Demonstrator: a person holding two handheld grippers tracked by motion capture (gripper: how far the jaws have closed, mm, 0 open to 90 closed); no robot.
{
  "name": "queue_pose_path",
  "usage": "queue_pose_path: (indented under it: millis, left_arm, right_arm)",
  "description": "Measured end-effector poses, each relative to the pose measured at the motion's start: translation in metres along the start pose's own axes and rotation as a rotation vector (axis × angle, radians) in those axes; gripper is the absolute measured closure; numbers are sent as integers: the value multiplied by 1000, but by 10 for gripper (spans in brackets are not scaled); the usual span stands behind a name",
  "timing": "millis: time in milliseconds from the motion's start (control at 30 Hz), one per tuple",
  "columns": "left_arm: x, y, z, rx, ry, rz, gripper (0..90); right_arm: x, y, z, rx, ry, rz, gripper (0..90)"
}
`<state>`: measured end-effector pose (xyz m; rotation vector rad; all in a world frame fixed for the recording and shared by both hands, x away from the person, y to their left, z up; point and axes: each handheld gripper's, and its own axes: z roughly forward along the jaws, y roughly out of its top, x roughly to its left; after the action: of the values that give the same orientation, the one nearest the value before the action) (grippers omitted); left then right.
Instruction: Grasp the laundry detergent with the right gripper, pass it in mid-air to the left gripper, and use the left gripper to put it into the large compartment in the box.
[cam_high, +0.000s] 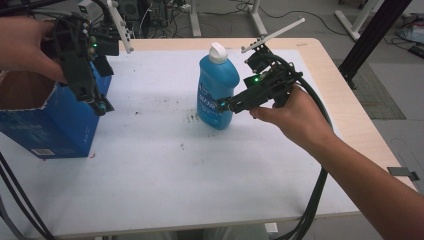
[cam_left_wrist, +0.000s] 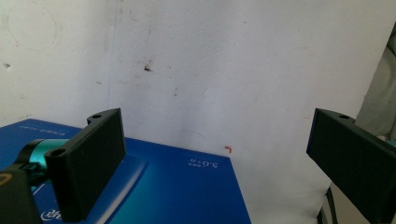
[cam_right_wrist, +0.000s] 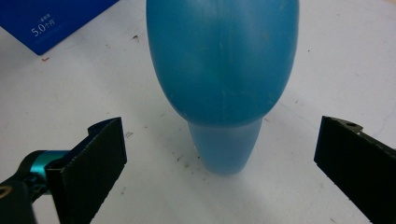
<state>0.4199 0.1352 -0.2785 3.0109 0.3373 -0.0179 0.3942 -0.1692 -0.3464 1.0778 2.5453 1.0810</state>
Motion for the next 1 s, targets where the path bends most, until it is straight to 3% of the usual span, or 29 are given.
queue_pose_path:
  millis: [200,600,867,1000]
  left_arm:
    - [1,0,1,3,-2,1,46]
    - [3,0,3,5,-7,0,46]
    - [4,-1,3,1,-7,-4,46]
    - [4,-2,3,2,-8,-2,46]
  right_arm:
    - [0,-6,7,-59,3,-5,13]
    - [-2,-12,23,-118,-10,2,13]
    - [-6,-15,29,-208,-4,10,15]
    - [-4,-15,33,-216,-7,11,16]
